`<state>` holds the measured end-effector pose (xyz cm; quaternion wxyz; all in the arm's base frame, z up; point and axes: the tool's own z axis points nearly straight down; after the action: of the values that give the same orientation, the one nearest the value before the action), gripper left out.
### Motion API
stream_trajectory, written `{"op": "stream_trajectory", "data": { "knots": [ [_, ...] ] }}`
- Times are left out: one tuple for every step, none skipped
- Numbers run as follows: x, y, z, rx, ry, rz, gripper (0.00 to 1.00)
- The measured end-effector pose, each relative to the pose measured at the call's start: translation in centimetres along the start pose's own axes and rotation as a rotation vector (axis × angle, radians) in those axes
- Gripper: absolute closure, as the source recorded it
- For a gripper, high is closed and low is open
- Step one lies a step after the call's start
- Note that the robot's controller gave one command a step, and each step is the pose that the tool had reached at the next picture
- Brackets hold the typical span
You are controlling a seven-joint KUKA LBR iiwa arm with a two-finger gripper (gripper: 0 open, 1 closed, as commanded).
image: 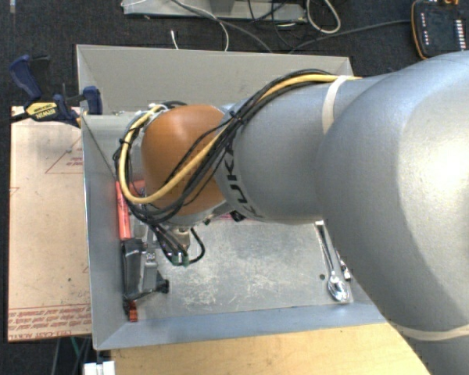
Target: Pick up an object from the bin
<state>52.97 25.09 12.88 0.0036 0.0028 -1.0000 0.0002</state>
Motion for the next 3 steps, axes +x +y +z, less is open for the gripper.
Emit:
{"op": "stream_trajectory", "data": {
  "knots": [
    [-0.2,-0.1,-0.5,-0.001,-0.007,0.006,0.00],
    [2.5,0.2,6.1,0.000,-0.003,-0.449,0.00],
    [1.5,0.2,1.7,-0.002,-0.011,-0.458,0.00]
  ]
}}
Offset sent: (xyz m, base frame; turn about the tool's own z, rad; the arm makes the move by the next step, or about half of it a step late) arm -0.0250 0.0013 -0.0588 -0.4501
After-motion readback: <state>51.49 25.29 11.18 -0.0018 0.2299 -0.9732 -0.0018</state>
